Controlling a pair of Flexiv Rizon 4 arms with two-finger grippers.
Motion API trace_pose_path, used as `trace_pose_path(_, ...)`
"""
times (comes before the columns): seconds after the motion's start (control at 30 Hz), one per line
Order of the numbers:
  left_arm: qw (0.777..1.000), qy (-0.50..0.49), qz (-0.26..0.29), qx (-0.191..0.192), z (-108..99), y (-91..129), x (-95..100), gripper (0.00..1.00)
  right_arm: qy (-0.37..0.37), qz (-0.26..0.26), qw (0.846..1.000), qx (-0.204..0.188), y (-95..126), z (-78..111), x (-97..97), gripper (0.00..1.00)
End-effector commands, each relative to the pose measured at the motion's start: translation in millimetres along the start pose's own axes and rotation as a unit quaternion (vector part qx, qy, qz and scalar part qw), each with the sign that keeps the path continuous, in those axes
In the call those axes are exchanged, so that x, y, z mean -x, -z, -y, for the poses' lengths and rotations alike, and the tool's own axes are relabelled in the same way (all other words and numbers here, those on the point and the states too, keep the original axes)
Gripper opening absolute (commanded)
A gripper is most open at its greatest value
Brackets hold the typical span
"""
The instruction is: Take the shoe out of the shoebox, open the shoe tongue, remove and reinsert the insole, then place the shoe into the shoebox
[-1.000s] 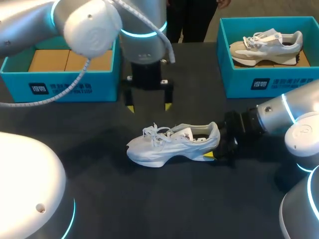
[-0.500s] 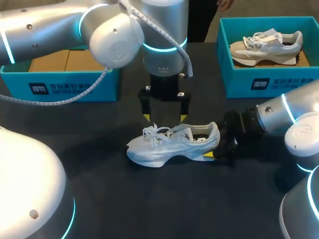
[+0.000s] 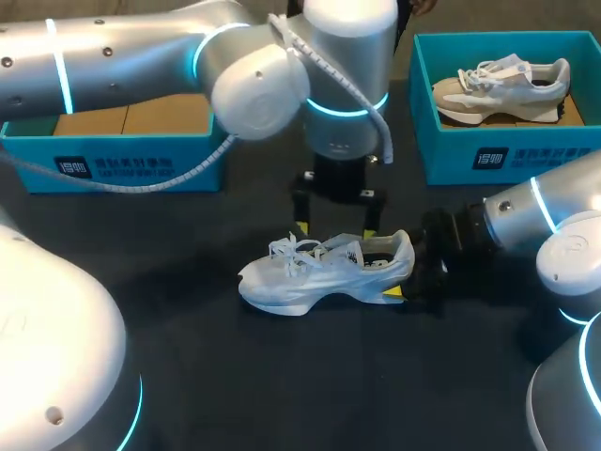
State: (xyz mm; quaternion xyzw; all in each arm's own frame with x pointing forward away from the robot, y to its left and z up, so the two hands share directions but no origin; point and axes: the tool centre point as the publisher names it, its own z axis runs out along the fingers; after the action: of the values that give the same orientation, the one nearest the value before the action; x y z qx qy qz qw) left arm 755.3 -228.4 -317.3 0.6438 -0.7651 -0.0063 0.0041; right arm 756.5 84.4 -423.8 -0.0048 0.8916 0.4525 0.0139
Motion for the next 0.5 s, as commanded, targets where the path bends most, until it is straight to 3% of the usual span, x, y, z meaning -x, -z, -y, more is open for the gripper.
trace_pose_path(0.03, 1.000, -0.005, 0.005, 0.007, 7, -11, -10.3, 1.00, 0.000, -0.001, 1.000, -0.001, -7, 0.8, 0.4, 0.00)
trace_pose_path(0.5, 0.998, -0.033, 0.042, 0.023, 12, -31, -20.2, 1.00, 0.000, -0.001, 1.000, -0.001, -7, 0.8, 0.4, 0.00)
